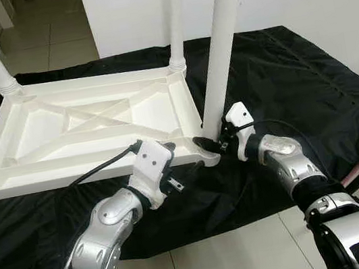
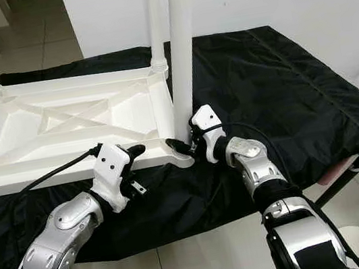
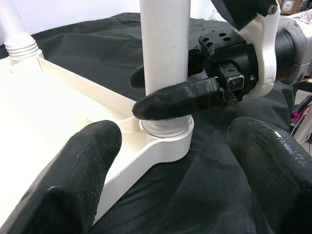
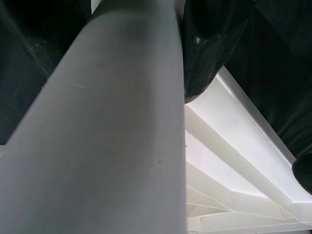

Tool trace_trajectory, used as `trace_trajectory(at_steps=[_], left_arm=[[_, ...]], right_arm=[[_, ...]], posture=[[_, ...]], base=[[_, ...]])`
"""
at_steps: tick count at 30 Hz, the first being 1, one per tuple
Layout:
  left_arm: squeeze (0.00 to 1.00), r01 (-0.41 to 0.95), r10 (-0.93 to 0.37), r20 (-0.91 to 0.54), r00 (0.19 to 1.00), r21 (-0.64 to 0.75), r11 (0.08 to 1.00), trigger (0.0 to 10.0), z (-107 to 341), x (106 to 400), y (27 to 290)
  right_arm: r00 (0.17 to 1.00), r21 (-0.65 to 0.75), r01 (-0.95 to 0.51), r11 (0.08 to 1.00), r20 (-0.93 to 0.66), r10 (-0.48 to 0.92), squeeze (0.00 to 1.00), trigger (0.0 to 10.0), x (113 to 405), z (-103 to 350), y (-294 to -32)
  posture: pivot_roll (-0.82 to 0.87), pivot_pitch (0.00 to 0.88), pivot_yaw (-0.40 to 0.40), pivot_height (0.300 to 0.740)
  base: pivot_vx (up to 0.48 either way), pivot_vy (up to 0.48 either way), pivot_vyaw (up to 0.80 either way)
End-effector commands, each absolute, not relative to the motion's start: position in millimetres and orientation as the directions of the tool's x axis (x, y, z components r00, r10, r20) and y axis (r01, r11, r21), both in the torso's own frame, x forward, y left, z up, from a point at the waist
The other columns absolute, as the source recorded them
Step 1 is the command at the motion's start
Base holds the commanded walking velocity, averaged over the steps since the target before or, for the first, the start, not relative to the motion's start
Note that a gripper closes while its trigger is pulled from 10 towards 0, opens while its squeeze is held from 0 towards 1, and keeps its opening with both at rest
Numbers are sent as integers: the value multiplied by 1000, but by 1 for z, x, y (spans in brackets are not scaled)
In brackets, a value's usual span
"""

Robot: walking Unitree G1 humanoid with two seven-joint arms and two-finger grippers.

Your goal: Building children table

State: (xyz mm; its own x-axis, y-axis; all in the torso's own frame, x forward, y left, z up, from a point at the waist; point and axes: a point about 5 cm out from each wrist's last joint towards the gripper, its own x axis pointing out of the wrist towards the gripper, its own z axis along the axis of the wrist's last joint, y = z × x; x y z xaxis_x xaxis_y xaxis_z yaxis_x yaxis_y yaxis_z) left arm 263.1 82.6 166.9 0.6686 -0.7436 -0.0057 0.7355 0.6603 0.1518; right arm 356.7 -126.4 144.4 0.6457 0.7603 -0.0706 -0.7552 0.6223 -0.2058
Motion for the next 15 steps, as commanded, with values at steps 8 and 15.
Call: trace_trajectory(at_steps=[8,15], left_arm=[[0,780,-786,-22,618,148,608,10000,165,260,81],[0,782,-788,-24,616,140,607,10000,164,258,81]], right_arm=[[805,-154,-591,792,-51,591,0,10000,352,134,-119],[944,-99,-328,939,-4,329,0,10000,340,131,-118]], posture=[[-5,37,-24,740],[-12,47,-21,740]], base=[[0,0,0],[0,0,0]])
